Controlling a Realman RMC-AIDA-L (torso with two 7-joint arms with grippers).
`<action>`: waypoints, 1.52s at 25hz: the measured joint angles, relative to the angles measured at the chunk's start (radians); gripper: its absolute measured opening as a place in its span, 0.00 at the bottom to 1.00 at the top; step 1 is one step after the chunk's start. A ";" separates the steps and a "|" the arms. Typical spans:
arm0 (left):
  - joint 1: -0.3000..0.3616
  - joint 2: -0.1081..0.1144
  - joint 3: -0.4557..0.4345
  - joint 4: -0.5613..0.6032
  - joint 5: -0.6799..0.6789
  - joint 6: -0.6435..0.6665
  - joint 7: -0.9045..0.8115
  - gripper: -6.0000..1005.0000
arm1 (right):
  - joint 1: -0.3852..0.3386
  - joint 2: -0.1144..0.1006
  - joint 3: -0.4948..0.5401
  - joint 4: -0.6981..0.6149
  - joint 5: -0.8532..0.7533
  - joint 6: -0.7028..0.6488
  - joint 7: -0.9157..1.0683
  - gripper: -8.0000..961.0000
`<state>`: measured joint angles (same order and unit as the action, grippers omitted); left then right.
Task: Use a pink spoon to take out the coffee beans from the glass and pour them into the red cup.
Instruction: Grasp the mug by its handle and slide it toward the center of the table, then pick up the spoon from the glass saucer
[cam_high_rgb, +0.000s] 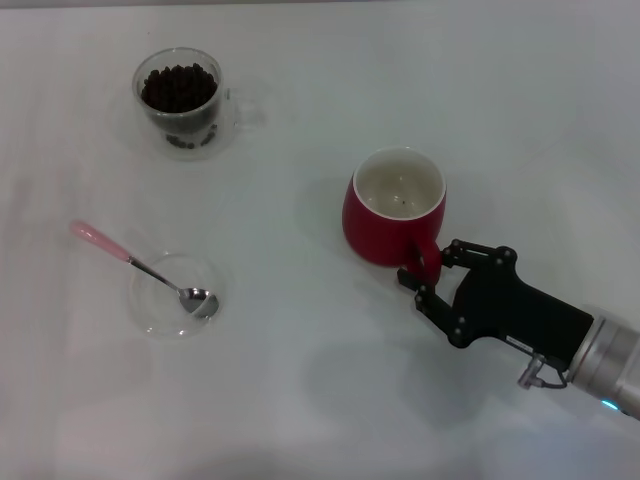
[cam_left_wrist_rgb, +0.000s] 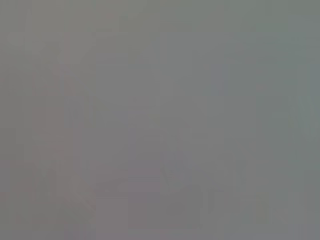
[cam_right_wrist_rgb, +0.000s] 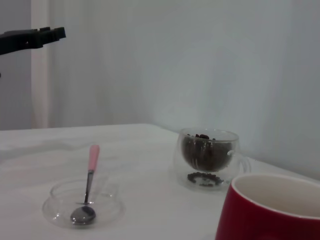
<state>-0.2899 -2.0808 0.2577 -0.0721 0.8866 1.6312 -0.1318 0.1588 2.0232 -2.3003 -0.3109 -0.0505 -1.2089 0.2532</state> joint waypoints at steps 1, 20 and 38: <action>0.001 0.000 0.000 0.000 0.000 0.000 0.000 0.51 | -0.001 0.000 0.001 0.000 0.002 -0.001 0.000 0.41; 0.040 -0.004 0.002 -0.010 0.039 0.015 -0.004 0.51 | -0.009 -0.016 0.076 0.102 0.006 -0.195 0.099 0.77; 0.066 -0.007 0.242 -0.176 0.138 0.101 -0.628 0.51 | 0.028 -0.132 0.498 0.301 0.008 -0.627 0.170 0.89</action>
<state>-0.2235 -2.0877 0.4994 -0.2481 1.0243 1.7324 -0.7594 0.1872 1.8909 -1.8023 -0.0099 -0.0428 -1.8357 0.4228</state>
